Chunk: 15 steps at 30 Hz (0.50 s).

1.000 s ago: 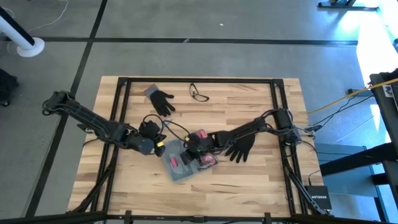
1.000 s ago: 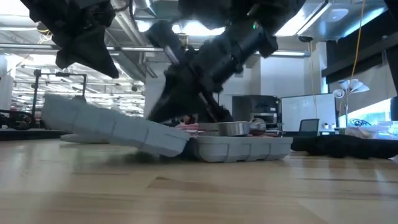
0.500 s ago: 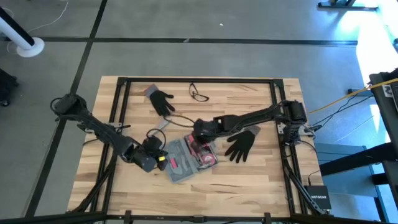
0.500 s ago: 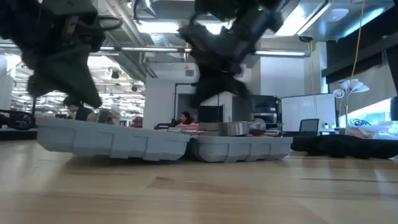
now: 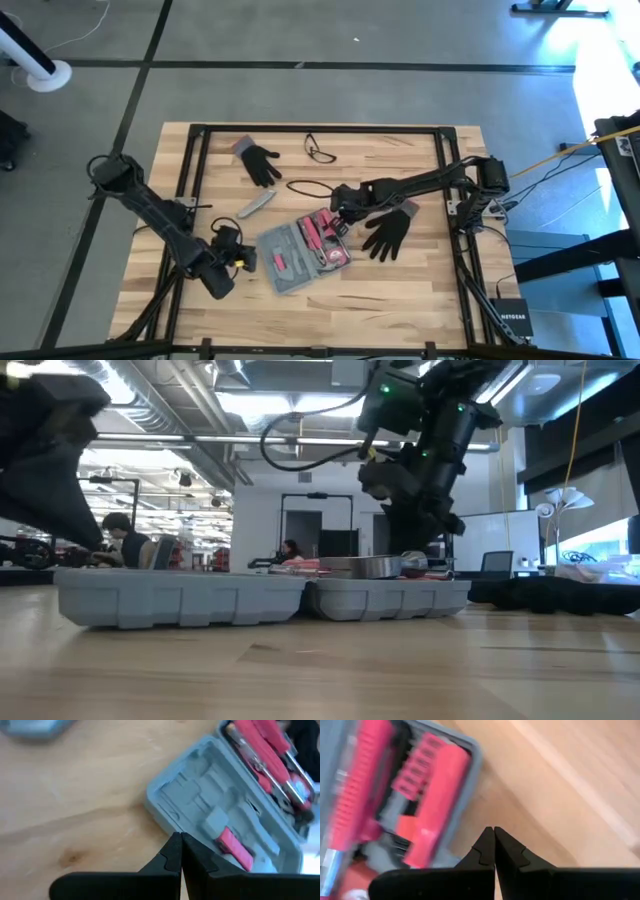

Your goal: Prefit tool cases

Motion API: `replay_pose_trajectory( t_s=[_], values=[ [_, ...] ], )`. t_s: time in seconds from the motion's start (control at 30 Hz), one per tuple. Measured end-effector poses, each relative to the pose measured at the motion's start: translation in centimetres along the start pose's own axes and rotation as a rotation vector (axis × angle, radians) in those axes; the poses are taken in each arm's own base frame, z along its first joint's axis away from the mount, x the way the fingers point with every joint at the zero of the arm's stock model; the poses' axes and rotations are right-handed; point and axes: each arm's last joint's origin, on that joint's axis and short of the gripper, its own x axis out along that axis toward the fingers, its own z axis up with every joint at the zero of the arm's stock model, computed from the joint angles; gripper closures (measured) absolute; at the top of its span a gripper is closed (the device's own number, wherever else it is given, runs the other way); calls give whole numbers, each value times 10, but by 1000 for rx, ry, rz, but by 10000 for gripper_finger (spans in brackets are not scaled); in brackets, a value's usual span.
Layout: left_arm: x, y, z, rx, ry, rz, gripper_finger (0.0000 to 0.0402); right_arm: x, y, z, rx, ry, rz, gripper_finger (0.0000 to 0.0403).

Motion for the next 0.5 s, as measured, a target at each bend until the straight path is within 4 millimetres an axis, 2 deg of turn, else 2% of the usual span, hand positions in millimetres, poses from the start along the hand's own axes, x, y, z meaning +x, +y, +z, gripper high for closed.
replay_pose_trajectory(
  t_s=[0.2, 0.3, 0.5],
  values=[
    [22, 8, -11, -157, 50, -59, 401, 4, 3, 3, 56, -69, 63, 403],
    [31, 10, -15, -147, 98, -41, 401, 5, 3, 3, 63, -72, 51, 403],
    [39, 9, -11, -173, 96, -12, 402, 14, 2, -1, 79, -42, 28, 403]
  ],
)
